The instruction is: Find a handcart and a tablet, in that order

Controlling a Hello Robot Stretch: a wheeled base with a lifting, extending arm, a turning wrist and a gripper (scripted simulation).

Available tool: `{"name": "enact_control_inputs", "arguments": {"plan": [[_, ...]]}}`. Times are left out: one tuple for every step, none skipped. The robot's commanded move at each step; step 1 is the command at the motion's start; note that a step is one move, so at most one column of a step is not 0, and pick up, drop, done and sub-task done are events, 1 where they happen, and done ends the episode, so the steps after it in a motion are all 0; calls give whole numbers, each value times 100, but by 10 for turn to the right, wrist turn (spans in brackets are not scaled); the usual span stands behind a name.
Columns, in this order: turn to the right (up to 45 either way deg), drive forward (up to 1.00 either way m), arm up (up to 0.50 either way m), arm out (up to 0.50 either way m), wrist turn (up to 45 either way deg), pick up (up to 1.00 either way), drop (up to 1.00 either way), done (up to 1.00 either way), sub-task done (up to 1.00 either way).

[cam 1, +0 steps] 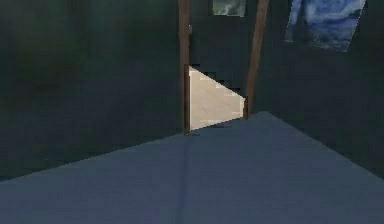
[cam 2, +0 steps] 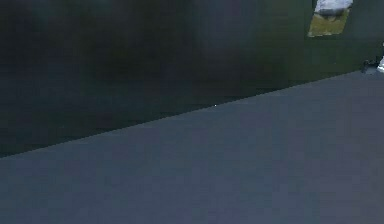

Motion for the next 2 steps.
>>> {"name": "enact_control_inputs", "arguments": {"plan": [[120, 0, 0, 0, 0, 0, 0, 0, 0], [0, 100, 0, 0, 0, 0, 0, 0, 0]]}}
